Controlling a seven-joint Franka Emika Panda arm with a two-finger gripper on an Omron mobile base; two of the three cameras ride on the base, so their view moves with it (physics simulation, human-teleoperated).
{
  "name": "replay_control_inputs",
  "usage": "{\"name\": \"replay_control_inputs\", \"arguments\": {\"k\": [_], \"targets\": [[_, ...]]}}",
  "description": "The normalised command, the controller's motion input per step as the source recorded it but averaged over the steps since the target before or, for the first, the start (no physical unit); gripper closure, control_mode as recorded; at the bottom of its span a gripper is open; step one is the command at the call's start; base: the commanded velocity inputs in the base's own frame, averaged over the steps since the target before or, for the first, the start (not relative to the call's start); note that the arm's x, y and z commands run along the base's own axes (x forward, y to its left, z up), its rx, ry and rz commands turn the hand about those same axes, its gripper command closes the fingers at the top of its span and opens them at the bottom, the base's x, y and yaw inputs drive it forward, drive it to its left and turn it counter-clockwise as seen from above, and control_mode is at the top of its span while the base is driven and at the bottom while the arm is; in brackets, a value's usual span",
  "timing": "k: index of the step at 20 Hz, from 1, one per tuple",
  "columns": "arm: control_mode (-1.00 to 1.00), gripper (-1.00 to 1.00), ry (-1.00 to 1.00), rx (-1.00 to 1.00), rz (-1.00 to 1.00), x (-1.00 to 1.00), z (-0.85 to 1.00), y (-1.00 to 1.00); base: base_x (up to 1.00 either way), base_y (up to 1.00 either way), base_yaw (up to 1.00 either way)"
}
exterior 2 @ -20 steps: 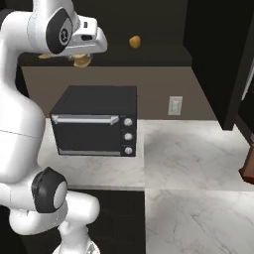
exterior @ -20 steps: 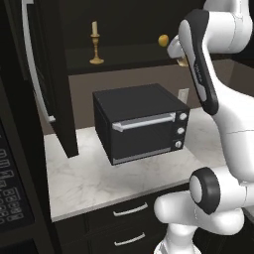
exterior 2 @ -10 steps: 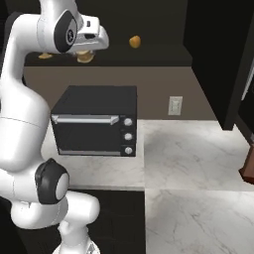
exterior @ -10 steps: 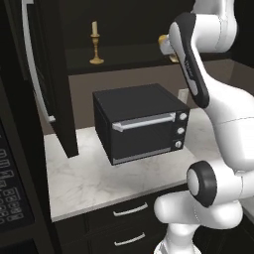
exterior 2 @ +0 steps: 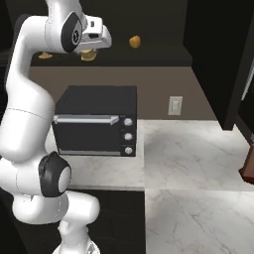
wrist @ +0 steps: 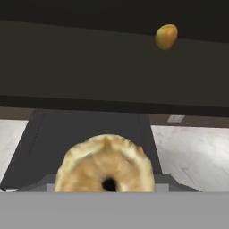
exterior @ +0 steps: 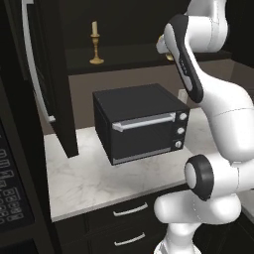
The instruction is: Pick the candle and candle from the dining table and place them in the open cabinet. Close the cabinet after placing the objects.
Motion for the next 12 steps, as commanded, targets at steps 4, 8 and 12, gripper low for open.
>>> {"name": "replay_control_inputs", "arguments": {"k": [4,8,12], "targets": [[-1.0,1.0,0.0,0.0,0.03,0.36,-0.26,0.05,0.0,0.0,0.0],[-1.0,1.0,0.0,0.0,0.03,0.35,-0.11,0.09,0.0,0.0,0.0],[-1.0,1.0,0.0,0.0,0.03,0.36,-0.01,0.04,0.0,0.0,0.0]]}}
